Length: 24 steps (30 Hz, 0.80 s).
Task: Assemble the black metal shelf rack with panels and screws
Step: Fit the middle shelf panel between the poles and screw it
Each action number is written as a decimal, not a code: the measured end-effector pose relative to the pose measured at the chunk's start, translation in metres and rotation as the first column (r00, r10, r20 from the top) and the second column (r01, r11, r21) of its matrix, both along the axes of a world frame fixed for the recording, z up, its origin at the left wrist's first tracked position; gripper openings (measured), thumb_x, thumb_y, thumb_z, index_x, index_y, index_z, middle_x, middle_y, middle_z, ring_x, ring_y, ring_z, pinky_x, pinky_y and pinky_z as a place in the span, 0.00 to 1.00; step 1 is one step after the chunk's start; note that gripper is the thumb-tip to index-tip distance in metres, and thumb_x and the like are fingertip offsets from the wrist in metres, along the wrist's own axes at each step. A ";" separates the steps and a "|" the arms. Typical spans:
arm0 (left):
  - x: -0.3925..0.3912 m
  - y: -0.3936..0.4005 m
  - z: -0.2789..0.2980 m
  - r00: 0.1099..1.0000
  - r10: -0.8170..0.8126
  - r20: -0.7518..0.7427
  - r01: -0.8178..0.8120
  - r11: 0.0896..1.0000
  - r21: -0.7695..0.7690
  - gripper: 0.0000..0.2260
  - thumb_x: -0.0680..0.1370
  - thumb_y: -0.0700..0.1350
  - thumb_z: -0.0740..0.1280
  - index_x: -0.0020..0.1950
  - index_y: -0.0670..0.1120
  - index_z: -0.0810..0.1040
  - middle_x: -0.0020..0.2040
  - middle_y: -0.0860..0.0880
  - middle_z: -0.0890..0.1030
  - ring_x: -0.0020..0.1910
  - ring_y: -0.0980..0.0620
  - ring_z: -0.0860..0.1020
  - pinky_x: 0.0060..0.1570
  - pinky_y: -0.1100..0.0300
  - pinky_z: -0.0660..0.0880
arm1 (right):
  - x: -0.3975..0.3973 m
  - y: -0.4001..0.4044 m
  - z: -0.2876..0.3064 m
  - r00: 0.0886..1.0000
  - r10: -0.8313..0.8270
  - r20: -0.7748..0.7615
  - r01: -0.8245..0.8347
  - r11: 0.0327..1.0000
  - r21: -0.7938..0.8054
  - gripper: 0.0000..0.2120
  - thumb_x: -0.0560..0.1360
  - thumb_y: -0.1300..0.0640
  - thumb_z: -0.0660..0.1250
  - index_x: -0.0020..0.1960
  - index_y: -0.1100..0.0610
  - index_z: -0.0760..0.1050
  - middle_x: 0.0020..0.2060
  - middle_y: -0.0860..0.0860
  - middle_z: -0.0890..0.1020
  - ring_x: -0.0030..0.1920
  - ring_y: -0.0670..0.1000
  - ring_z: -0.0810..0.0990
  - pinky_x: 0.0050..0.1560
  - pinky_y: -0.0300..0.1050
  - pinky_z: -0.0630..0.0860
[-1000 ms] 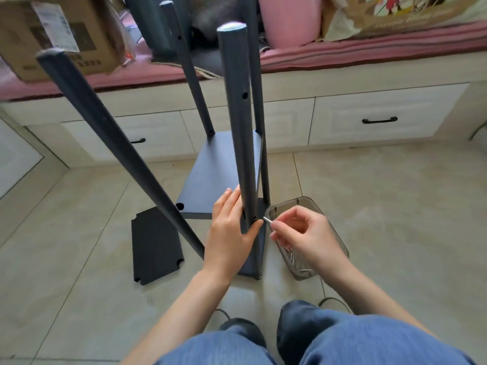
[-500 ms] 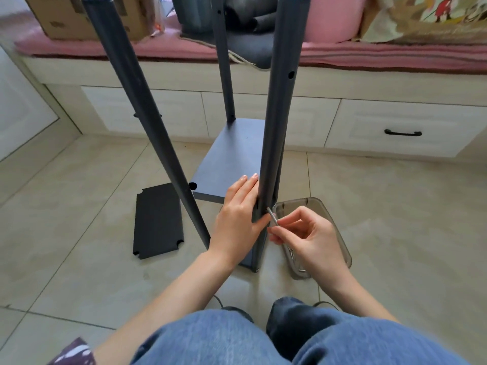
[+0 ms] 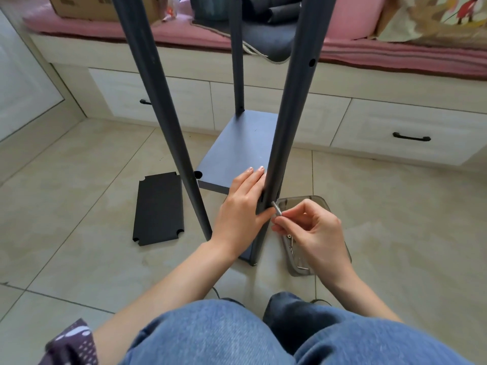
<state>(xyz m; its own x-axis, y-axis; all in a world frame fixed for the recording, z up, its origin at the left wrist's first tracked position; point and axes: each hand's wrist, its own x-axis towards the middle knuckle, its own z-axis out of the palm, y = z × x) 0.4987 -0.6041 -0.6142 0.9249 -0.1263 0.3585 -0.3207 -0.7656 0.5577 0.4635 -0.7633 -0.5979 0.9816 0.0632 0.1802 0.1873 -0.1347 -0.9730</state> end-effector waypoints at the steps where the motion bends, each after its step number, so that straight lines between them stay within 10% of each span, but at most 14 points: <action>1: 0.000 0.000 0.000 1.000 0.000 -0.001 0.000 1.000 -0.002 0.32 0.76 0.46 0.75 0.77 0.43 0.68 0.76 0.49 0.69 0.78 0.53 0.58 0.73 0.62 0.59 | 0.001 0.001 0.001 1.000 0.001 0.003 -0.001 1.000 -0.010 0.07 0.72 0.67 0.74 0.41 0.60 0.77 0.37 0.52 0.86 0.39 0.50 0.87 0.42 0.39 0.81; 24: -0.001 0.011 0.000 0.996 -0.082 0.017 0.084 0.991 -0.105 0.39 0.73 0.40 0.76 0.80 0.39 0.60 0.76 0.47 0.69 0.78 0.50 0.60 0.74 0.61 0.62 | 0.029 0.006 -0.001 0.989 0.078 0.127 -0.039 0.959 -0.282 0.14 0.70 0.65 0.76 0.38 0.51 0.73 0.34 0.46 0.84 0.36 0.45 0.84 0.40 0.36 0.78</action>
<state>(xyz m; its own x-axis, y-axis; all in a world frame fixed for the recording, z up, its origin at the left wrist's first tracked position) 0.4976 -0.5934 -0.6139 0.9081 -0.1633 0.3856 -0.3883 -0.6731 0.6294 0.4923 -0.7568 -0.5989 0.9421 0.1866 0.2786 0.3308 -0.3809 -0.8634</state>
